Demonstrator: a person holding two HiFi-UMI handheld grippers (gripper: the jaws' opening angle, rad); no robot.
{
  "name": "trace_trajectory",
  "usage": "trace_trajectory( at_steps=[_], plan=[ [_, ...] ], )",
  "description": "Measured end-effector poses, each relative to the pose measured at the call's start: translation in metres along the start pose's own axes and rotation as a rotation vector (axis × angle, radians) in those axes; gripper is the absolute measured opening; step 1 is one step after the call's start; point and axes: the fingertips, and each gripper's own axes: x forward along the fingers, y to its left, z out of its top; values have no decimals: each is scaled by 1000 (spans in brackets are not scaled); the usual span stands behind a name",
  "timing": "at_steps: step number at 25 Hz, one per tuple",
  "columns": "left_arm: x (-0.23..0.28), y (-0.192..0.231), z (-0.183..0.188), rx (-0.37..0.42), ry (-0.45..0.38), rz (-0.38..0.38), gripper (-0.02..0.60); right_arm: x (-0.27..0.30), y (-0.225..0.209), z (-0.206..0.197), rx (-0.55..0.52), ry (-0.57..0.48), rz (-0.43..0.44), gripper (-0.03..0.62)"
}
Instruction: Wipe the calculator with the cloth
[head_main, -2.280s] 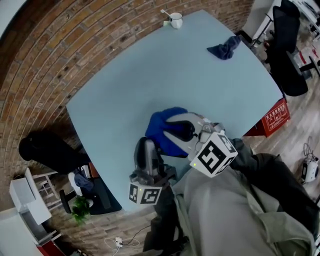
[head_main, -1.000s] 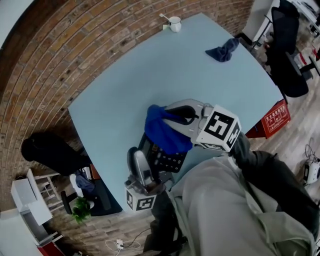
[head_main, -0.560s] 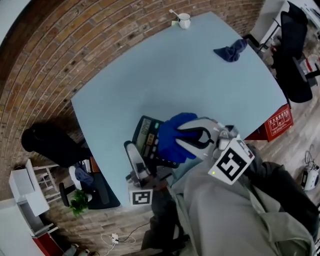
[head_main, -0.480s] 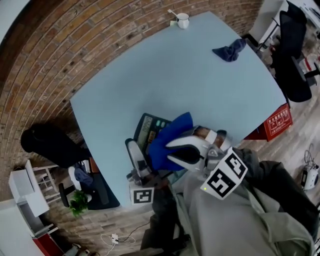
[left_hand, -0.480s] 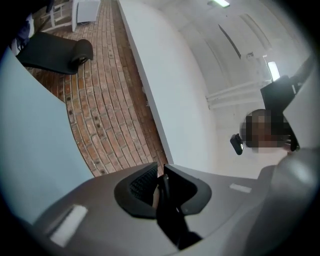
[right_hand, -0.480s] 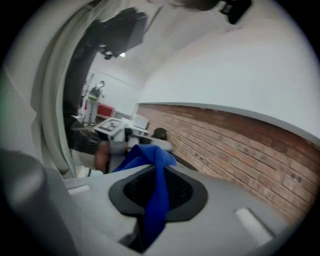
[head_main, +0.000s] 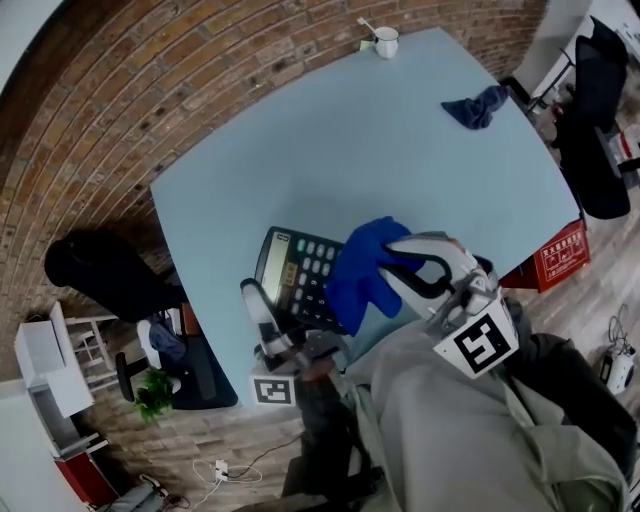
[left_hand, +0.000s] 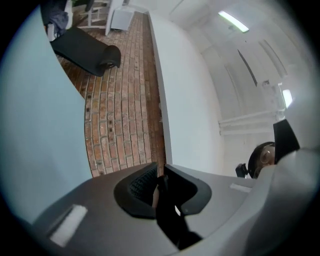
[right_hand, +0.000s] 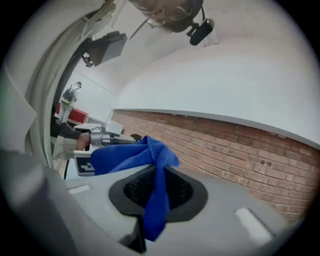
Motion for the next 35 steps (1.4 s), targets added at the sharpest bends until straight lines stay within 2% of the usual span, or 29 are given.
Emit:
trace_trajectory(
  at_steps=[2, 5, 7, 10, 13, 15, 17, 20, 22, 25, 27, 29, 33, 35],
  plan=[
    [0, 3, 5, -50, -38, 3, 44, -8, 33, 17, -19, -64, 87, 54],
    [3, 4, 8, -99, -61, -14, 44, -16, 83, 34, -122, -109, 215, 54],
    [3, 3, 9, -120, -66, -26, 44, -15, 84, 35, -116, -120, 215, 55],
    [2, 2, 9, -149, -66, -37, 44, -7, 40, 35, -66, -154, 109, 55],
    [0, 2, 6, -190, -68, -49, 44, -4, -7, 29, 46, -169, -51, 55],
    [-1, 4, 4, -237, -85, -56, 44, -7, -13, 28, 151, -189, -86, 55],
    [-3, 7, 6, -285, -111, -62, 43, -13, 6, 35, 206, -234, -25, 54],
    [-5, 11, 10, -309, -124, -65, 43, -19, 55, 41, 174, -277, 162, 55],
    [-4, 9, 5, -323, -108, -81, 43, -24, 71, 36, 190, -302, 214, 55],
    [0, 3, -3, -362, -82, -120, 44, -24, 52, 21, 362, -329, 141, 55],
    [2, 2, -7, -385, -68, -132, 44, -17, 37, 16, 426, -323, 103, 55],
    [3, 0, -11, -421, -59, -147, 43, -6, 29, 15, 457, -315, 94, 55],
    [6, -17, -39, -453, 19, -193, 41, 13, 16, 13, 635, -330, 79, 55],
    [4, -16, -45, -468, 10, -186, 40, 15, 22, 18, 659, -354, 129, 55]
  ],
)
